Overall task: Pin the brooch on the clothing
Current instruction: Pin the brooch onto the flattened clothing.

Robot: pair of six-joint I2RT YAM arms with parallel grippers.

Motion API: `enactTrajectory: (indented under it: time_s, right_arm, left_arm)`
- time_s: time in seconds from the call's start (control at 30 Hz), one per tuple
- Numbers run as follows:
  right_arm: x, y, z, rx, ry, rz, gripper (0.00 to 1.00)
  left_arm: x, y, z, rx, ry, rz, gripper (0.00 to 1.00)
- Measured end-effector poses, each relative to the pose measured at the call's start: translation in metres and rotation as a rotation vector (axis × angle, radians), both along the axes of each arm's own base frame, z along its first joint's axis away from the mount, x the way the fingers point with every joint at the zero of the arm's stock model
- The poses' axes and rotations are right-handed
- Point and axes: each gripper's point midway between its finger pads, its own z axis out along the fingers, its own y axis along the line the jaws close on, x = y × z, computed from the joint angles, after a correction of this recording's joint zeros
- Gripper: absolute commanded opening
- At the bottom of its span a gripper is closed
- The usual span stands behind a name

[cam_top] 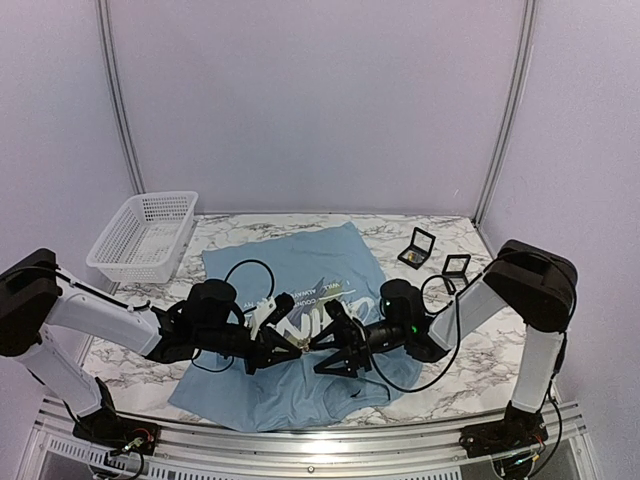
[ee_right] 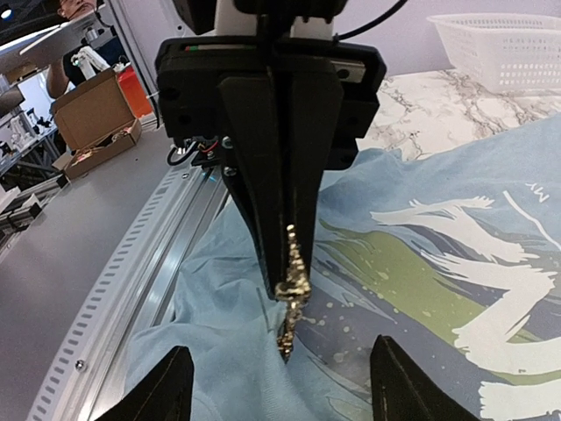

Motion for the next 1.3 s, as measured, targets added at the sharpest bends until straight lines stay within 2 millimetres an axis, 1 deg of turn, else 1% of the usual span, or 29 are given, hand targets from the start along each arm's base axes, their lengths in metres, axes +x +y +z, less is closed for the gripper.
enactTrajectory:
  time_s: [0.07, 0.2, 0.23, 0.3, 0.33, 0.37, 0.6, 0.7, 1.0, 1.3]
  right_arm:
    - [0.003, 0.003, 0.001, -0.003, -0.010, -0.003, 0.52]
    - [0.011, 0.013, 0.008, 0.012, -0.017, -0.005, 0.37]
    - [0.013, 0.015, 0.010, 0.016, -0.017, -0.004, 0.32]
    - [0.013, 0.017, 0.011, 0.019, -0.005, 0.001, 0.22]
    - [0.013, 0.017, 0.011, 0.020, -0.004, 0.006, 0.18]
    - [0.011, 0.017, 0.011, 0.019, 0.007, 0.013, 0.17]
    - [0.006, 0.016, 0.008, 0.012, 0.042, 0.039, 0.14]
    - [0.006, 0.015, 0.006, 0.008, 0.068, 0.045, 0.16]
    - [0.013, 0.017, 0.008, -0.001, 0.134, 0.030, 0.18]
    - [0.020, 0.018, 0.013, -0.007, 0.234, 0.025, 0.15]
  left_arm:
    - [0.000, 0.000, 0.000, 0.000, -0.001, 0.000, 0.00]
    - [0.000, 0.000, 0.000, 0.000, -0.001, 0.000, 0.00]
    - [0.000, 0.000, 0.000, 0.000, 0.000, 0.000, 0.00]
    - [0.000, 0.000, 0.000, 0.000, -0.001, 0.000, 0.00]
    - [0.000, 0.000, 0.000, 0.001, -0.001, 0.002, 0.00]
    - [0.001, 0.001, -0.001, 0.002, -0.003, 0.005, 0.00]
    - [0.001, 0.001, -0.001, 0.005, -0.007, 0.005, 0.00]
    - [0.001, 0.001, -0.002, 0.007, -0.012, 0.004, 0.00]
    - [0.003, 0.003, 0.000, 0.009, -0.042, 0.023, 0.00]
    - [0.007, 0.003, 0.002, 0.008, -0.059, 0.042, 0.00]
